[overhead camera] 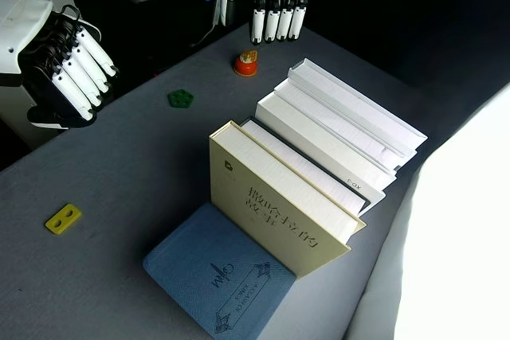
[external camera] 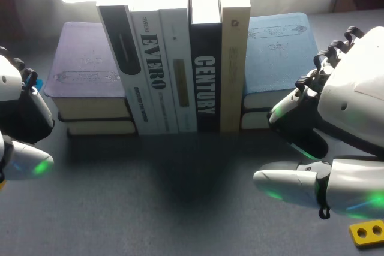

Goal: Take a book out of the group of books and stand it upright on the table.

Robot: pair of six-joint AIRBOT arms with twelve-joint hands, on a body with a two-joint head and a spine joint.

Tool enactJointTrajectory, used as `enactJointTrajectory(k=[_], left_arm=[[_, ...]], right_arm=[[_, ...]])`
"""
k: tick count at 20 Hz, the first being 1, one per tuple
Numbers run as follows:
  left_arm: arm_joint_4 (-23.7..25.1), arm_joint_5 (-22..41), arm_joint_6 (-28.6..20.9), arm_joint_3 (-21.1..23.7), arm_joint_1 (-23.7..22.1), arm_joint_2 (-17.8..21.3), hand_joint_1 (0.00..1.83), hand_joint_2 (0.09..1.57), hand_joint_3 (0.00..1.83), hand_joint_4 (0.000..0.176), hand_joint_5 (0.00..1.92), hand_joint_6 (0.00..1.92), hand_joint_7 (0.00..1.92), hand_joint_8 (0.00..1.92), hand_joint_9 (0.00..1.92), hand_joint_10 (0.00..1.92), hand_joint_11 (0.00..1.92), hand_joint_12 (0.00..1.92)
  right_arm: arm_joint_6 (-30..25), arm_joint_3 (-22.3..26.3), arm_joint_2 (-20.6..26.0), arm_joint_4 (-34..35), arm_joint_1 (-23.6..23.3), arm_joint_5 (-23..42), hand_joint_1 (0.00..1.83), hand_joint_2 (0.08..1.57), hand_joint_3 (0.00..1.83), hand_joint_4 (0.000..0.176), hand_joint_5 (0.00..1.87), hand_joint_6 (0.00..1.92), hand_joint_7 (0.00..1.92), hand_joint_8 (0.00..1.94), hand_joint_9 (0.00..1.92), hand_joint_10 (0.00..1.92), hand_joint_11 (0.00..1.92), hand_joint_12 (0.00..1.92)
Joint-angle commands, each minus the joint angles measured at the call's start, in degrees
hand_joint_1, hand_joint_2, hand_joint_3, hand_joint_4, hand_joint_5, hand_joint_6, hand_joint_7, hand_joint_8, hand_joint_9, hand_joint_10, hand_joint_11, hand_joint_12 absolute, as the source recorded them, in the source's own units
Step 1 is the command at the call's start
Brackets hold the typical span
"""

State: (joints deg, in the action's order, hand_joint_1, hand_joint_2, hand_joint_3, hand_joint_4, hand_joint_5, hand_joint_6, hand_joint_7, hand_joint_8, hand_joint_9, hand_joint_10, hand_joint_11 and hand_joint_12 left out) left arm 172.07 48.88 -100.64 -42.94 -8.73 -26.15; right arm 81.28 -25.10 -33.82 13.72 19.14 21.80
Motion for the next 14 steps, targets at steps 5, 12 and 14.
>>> enactJointTrajectory(k=[5, 12, 14], left_arm=[[0.51, -4.31, -0.07, -0.59, -0.11, 0.04, 0.04, 1.34, 0.01, 0.039, 0.02, 0.01, 0.05, 0.0, 0.04, 0.01, 0.0, 0.32], [0.51, -4.31, -0.07, -0.56, -0.14, 0.04, 0.0, 1.34, 0.0, 0.049, 0.01, 0.0, 0.04, 0.0, 0.06, 0.01, 0.0, 0.4], [0.51, -4.31, -0.07, -1.07, -0.13, -0.03, 0.01, 1.34, 0.0, 0.048, 0.03, 0.01, 0.04, 0.0, 0.06, 0.01, 0.0, 0.39]], right_arm=[[0.93, 0.64, 0.27, -0.62, -0.48, 6.67, 0.07, 1.14, 0.0, 0.02, 0.12, 0.0, 0.09, 0.0, 0.08, 0.0, 0.0, 0.22], [18.21, 3.12, -0.01, 13.4, -0.31, 13.54, 0.03, 1.15, 0.0, 0.024, 0.08, 0.0, 0.06, 0.0, 0.04, 0.0, 0.0, 0.0], [24.4, 3.95, -1.55, 19.42, -0.43, 18.79, 0.08, 1.15, 0.0, 0.021, 0.11, 0.01, 0.07, 0.0, 0.05, 0.01, 0.01, 0.0]])
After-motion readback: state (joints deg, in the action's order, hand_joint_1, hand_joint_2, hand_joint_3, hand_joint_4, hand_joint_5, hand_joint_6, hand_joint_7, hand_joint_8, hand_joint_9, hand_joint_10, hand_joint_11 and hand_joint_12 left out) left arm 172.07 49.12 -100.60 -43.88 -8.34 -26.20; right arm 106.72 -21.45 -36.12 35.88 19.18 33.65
